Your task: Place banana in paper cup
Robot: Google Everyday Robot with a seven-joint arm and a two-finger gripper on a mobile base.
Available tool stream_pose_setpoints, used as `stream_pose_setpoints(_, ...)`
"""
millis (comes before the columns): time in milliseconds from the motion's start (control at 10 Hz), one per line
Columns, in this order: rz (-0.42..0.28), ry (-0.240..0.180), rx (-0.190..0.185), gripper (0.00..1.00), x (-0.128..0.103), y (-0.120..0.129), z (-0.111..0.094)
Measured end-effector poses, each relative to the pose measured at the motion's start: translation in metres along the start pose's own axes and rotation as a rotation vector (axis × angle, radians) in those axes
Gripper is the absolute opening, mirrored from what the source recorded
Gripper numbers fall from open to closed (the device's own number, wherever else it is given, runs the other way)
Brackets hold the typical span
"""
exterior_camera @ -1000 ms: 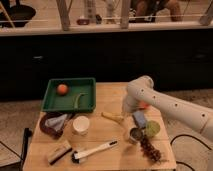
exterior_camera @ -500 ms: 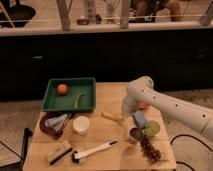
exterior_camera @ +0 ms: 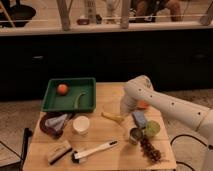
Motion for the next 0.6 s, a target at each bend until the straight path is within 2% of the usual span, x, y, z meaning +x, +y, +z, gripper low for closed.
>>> stream_pose_setpoints(200, -0.002, -0.001, 0.001, 0.80, -0.002, -0.004, 0.003)
stream_pose_setpoints(600, -0.016, 0.002, -0.010, 0.80, -0.007, -0.009, 0.013)
